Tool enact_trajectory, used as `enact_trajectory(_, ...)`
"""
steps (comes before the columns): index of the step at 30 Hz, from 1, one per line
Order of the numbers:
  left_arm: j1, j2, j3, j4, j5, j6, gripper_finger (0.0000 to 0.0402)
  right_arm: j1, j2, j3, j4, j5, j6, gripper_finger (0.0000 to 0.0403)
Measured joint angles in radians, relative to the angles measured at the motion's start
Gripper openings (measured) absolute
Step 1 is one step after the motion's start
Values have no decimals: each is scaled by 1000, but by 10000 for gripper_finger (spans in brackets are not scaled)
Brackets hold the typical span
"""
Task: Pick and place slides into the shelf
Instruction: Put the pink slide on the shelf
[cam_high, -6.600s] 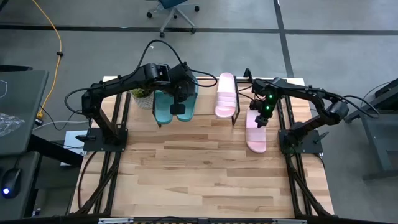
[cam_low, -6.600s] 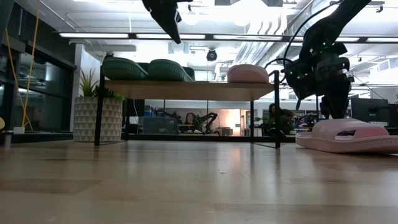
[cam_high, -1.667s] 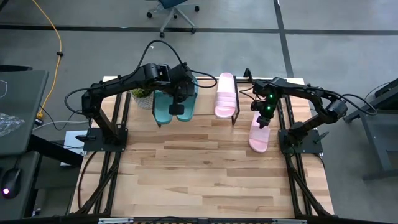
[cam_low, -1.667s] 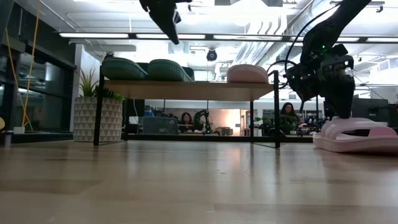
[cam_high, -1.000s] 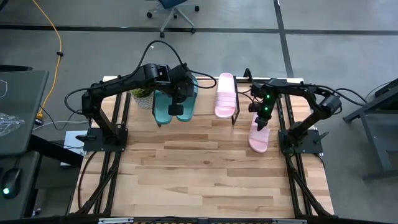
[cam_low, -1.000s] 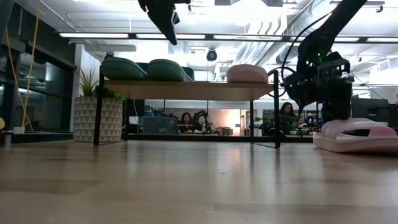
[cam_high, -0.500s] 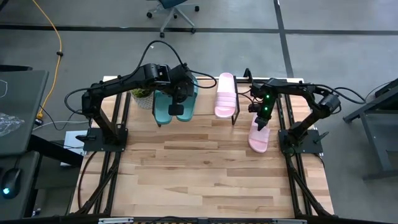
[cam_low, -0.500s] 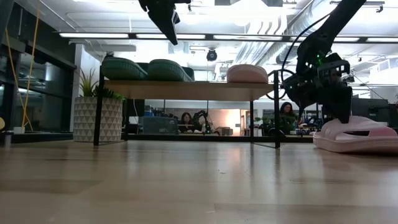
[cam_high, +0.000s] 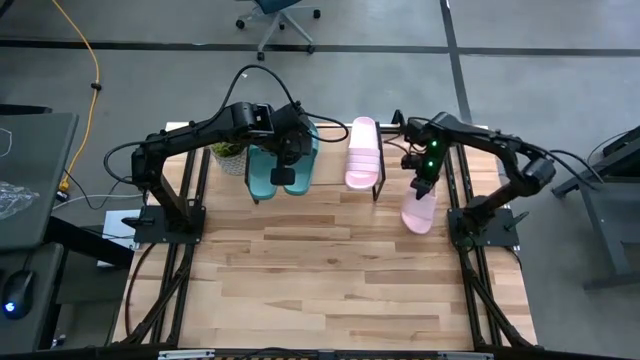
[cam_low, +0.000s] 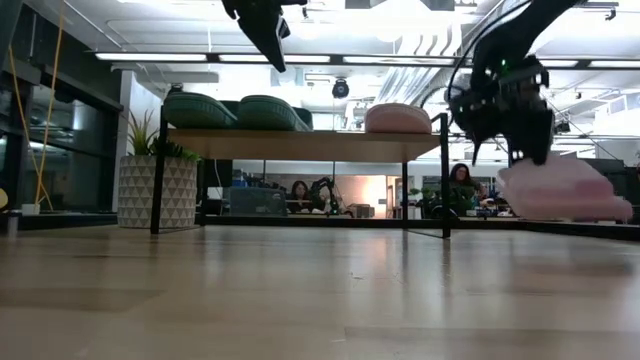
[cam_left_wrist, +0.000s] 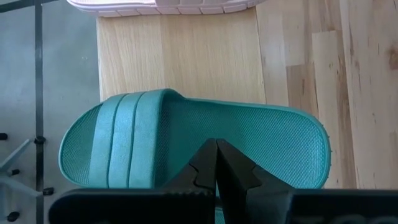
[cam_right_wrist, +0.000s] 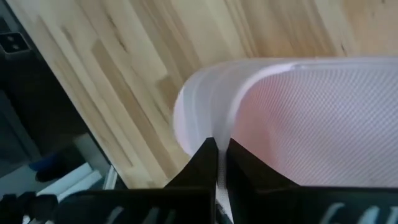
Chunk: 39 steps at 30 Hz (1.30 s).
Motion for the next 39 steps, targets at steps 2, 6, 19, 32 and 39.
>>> enact_trajectory(2,0,0,0,0,0,0,0,0,-35,20,-39,1,15,1)
enact_trajectory(6,0,0,0,0,0,0,0,0,-120,61,-87,2,45,1)
enact_trajectory(19,0,0,0,0,0,0,0,8,-274,257,-126,-2,147,0)
enact_trajectory(32,0,0,0,0,23,-19,0,59,-272,558,-181,-51,152,0)
enact_trajectory(39,0,0,0,0,26,-19,0,80,-186,677,-182,-100,136,0)
